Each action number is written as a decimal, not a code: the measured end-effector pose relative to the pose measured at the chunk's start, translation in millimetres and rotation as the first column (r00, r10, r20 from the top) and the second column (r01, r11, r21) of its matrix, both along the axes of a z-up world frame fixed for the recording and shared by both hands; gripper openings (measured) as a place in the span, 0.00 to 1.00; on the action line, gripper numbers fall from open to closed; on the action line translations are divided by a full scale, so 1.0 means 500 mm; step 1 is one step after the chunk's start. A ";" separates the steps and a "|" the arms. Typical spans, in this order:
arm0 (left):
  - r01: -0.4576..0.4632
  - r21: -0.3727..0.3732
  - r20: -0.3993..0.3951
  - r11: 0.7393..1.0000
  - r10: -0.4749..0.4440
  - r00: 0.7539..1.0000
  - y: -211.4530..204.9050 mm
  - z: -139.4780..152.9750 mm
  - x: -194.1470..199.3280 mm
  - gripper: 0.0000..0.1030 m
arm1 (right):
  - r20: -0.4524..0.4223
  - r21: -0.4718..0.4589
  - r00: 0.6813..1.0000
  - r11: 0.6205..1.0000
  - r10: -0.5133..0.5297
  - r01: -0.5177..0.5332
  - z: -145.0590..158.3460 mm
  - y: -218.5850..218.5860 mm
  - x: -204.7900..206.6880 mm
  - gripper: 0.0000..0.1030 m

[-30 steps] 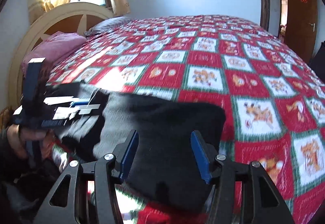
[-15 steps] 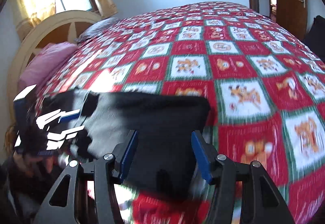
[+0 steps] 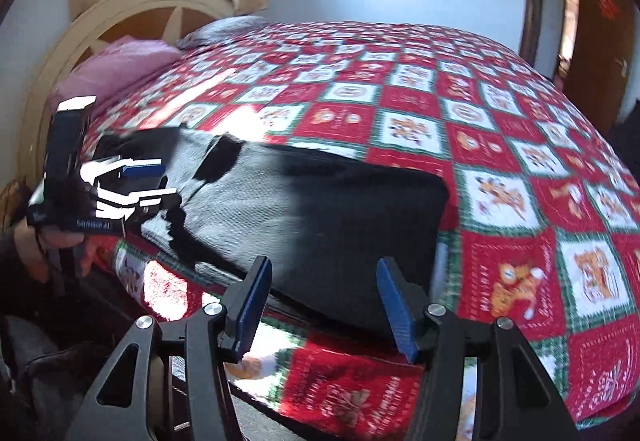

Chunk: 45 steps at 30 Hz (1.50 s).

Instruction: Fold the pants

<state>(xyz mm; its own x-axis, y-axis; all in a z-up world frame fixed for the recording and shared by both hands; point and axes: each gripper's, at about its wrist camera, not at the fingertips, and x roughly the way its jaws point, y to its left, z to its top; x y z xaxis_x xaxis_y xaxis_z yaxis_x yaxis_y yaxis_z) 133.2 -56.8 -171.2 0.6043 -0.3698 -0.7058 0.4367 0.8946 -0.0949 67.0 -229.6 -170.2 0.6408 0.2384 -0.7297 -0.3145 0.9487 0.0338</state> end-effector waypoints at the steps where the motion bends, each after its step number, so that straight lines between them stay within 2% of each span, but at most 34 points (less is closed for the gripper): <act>1: -0.018 0.017 0.009 1.000 0.018 1.000 0.013 0.003 0.000 0.87 | 0.003 -0.022 1.000 1.000 0.012 -0.012 -0.005 0.021 0.008 0.55; 6: -0.120 0.083 0.044 0.989 0.117 0.992 0.091 0.011 0.003 0.90 | -0.005 -0.004 0.998 0.998 0.070 -0.071 -0.016 0.100 0.046 0.56; 12: -0.219 0.094 0.033 0.971 0.216 0.976 0.183 0.003 0.007 0.90 | 0.017 0.002 0.985 0.985 0.172 -0.172 -0.020 0.215 0.073 0.56; 14: -0.243 0.091 0.030 0.966 0.241 0.970 0.206 0.001 0.009 0.90 | -0.026 0.003 0.982 0.982 0.189 -0.189 -0.042 0.247 0.091 0.56; 16: -0.263 0.082 0.026 0.961 0.262 0.965 0.228 0.001 0.011 0.90 | -0.106 0.027 0.969 0.975 0.223 -0.221 -0.075 0.272 0.101 0.56; 17: -0.273 0.082 0.030 0.958 0.272 0.962 0.239 0.002 0.010 0.90 | -0.090 -0.001 0.968 0.972 0.233 -0.234 -0.081 0.284 0.090 0.61; 19: -0.293 0.083 0.040 0.953 0.290 0.956 0.263 0.006 0.009 0.90 | -0.059 -0.075 0.961 0.958 0.272 -0.275 -0.079 0.303 0.068 0.61; 20: -0.303 0.081 0.044 0.950 0.300 0.953 0.275 0.007 0.009 0.90 | -0.057 -0.056 0.957 0.956 0.286 -0.289 -0.071 0.300 0.065 0.61; 22: -0.338 0.072 0.052 0.939 0.334 0.941 0.307 0.009 0.006 0.90 | -0.025 0.044 0.965 0.965 0.259 -0.258 -0.043 0.274 0.075 0.61; 24: -0.384 0.058 0.052 0.922 0.381 0.923 0.347 0.008 0.006 0.90 | 0.001 0.107 0.987 0.981 0.163 -0.162 -0.018 0.243 0.102 0.61; 26: -0.427 0.054 0.052 0.902 0.425 0.904 0.385 0.006 0.005 0.90 | -0.030 0.166 0.997 0.984 0.067 -0.061 -0.010 0.214 0.145 0.60; 28: -0.464 0.052 0.054 0.884 0.461 0.885 0.416 0.001 0.004 0.90 | -0.082 0.242 0.996 0.970 0.028 -0.007 -0.015 0.202 0.188 0.48; 29: -0.481 0.046 0.055 0.876 0.478 0.876 0.432 -0.003 0.003 0.90 | -0.091 0.258 0.996 0.966 0.025 0.000 -0.017 0.205 0.199 0.40; 32: -0.527 0.030 0.053 0.849 0.525 0.849 0.472 -0.020 0.002 0.90 | -0.100 0.269 0.990 0.961 0.095 -0.065 -0.036 0.250 0.208 0.40; 33: -0.535 0.023 0.051 0.844 0.534 0.844 0.482 -0.027 0.002 0.90 | -0.100 0.246 0.985 0.963 0.142 -0.114 -0.048 0.275 0.203 0.40; 34: -0.543 0.019 0.042 0.840 0.542 0.839 0.492 -0.035 0.003 0.91 | -0.063 0.178 0.985 0.973 0.158 -0.145 -0.056 0.298 0.191 0.40; 36: -0.540 0.002 0.023 0.842 0.540 0.842 0.502 -0.051 0.004 0.91 | -0.014 0.105 0.986 0.981 0.168 -0.165 -0.057 0.321 0.175 0.40; 38: -0.532 -0.014 0.024 0.846 0.532 0.846 0.508 -0.058 0.002 0.91 | -0.023 0.127 0.985 0.978 0.171 -0.167 -0.051 0.311 0.174 0.40; 41: -0.504 -0.044 0.035 0.863 0.505 0.862 0.509 -0.059 -0.004 0.91 | -0.030 0.221 0.988 0.965 0.150 -0.140 -0.035 0.272 0.167 0.40; 45: -0.482 -0.087 0.015 0.872 0.485 0.874 0.506 -0.060 -0.004 0.91 | -0.020 0.218 0.993 0.969 0.120 -0.113 -0.035 0.251 0.155 0.40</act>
